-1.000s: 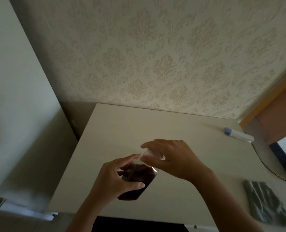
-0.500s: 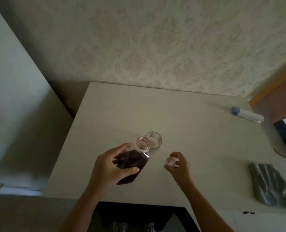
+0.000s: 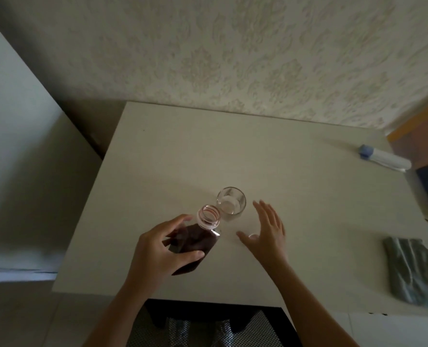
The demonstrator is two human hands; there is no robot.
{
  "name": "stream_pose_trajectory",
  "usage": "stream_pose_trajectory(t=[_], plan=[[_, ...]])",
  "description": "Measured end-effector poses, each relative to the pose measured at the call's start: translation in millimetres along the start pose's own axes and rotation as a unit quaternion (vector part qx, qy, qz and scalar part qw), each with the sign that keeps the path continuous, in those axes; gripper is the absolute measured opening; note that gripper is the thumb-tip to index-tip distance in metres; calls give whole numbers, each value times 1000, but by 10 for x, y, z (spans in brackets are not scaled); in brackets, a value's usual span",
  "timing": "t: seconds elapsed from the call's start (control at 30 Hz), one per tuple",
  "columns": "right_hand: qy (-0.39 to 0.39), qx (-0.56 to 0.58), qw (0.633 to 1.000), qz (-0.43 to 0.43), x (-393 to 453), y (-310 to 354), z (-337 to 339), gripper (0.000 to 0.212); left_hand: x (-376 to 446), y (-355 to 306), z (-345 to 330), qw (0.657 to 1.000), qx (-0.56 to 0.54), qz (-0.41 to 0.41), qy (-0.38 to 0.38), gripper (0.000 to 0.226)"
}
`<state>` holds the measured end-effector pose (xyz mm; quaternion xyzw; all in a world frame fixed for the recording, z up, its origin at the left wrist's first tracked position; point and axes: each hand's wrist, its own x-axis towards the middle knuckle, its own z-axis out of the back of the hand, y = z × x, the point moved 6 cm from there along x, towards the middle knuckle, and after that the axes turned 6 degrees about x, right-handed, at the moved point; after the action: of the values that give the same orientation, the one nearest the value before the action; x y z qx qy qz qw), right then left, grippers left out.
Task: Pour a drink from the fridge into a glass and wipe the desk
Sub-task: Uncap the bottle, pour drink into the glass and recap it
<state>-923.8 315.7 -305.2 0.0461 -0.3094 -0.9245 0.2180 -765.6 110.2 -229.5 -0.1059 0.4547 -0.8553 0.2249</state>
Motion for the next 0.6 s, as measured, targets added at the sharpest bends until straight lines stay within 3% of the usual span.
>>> stream_pose_trajectory(t=[0.1, 0.23, 0.6], plan=[[12, -25, 999, 42, 256, 339, -22, 97, 52, 16, 32, 1000, 11, 2, -1, 73], [44, -27, 998, 32, 418, 412, -193, 101, 97, 47, 64, 1000, 10, 10, 3, 70], [78, -26, 997, 10, 499, 457, -299, 85, 197, 171, 59, 999, 32, 13, -2, 69]])
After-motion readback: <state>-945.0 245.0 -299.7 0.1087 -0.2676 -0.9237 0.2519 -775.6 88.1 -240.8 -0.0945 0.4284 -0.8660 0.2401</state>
